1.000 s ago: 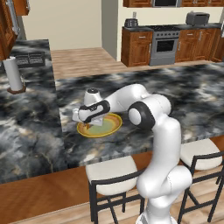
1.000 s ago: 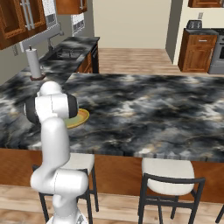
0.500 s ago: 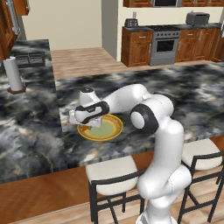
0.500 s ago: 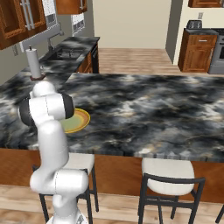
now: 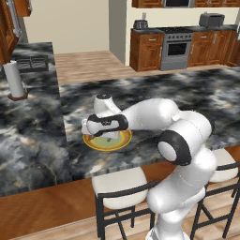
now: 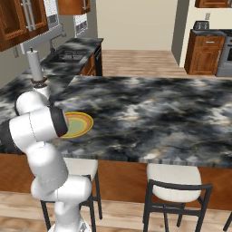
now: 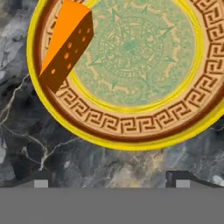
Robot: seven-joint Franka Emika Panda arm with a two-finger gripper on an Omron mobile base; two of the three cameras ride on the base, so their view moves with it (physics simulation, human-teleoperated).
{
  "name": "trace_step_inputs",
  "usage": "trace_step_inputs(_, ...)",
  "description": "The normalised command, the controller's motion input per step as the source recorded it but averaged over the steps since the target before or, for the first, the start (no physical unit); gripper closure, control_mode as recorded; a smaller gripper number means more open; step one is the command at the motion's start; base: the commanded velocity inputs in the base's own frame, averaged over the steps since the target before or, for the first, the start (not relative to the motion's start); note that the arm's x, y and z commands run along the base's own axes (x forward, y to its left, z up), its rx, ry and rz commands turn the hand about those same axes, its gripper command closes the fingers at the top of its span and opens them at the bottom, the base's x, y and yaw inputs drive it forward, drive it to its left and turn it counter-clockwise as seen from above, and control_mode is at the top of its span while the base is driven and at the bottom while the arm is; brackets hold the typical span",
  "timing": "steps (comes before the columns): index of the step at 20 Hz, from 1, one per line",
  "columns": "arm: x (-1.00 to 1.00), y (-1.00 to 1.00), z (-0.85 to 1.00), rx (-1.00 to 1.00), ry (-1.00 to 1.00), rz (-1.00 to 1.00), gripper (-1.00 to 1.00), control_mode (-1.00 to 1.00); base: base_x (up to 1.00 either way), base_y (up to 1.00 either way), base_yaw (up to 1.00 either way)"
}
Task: Take the cheese, steak, and cucumber from the fridge and place them on the plate on the dining counter to create an appetizer plate.
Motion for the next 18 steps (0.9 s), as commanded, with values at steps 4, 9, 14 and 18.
trace_step_inputs(4, -0.76, -0.31, 1.0, 0.0, -0.1, 0.0, -1.0, -1.0, 0.0, 0.0, 0.0)
trace_step_inputs(9, -0.79, -0.3, 1.0, 0.0, -0.14, 0.0, -1.0, -1.0, 0.0, 0.0, 0.0)
trace_step_inputs(14, -0.75, -0.24, 1.0, 0.0, -0.03, 0.0, -1.0, -1.0, 0.0, 0.0, 0.0)
trace_step_inputs(18, -0.81, -0.65, 1.0, 0.0, 0.0, 0.0, -1.0, -1.0, 0.0, 0.0, 0.0)
